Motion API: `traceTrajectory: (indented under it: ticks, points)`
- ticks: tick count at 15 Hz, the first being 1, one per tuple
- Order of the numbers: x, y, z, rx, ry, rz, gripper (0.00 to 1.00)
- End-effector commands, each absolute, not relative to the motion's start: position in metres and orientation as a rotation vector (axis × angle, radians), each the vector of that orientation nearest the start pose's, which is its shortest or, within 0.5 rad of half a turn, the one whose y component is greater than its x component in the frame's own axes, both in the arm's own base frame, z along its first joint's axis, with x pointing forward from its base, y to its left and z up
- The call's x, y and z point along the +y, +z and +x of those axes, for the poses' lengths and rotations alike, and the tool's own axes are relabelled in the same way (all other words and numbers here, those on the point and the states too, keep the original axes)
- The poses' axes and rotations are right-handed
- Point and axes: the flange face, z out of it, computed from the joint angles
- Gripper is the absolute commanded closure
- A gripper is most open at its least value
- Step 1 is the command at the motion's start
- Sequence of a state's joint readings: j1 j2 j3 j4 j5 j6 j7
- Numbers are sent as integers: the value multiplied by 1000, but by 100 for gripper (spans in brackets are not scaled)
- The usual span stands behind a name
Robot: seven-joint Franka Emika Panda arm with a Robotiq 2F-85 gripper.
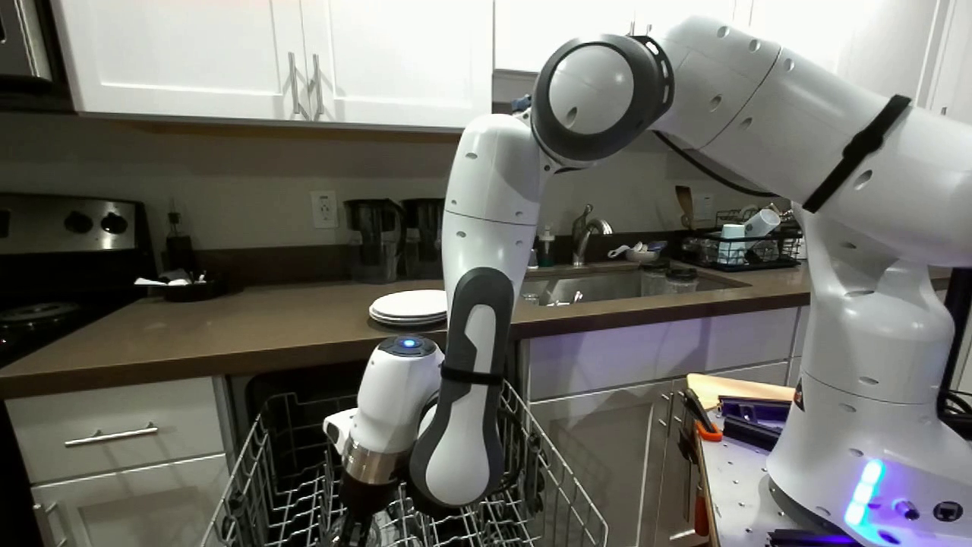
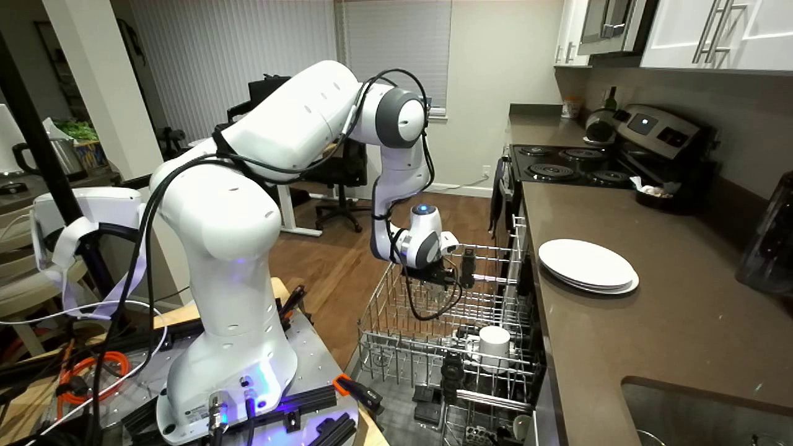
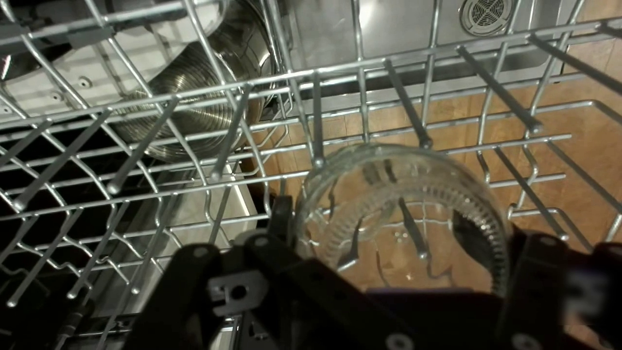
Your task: Move the bottle closer to the cup in the dishwasher
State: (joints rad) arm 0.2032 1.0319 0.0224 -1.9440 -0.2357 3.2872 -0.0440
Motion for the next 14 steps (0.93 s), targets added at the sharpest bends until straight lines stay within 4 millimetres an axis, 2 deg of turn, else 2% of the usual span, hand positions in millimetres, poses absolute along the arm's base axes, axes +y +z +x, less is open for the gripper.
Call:
traceTrajectory:
  ticks: [1,14]
  points:
    - [146,2,545,-745,-413,-3017,39]
    - [147,55,530,-785,-351,-3018,39]
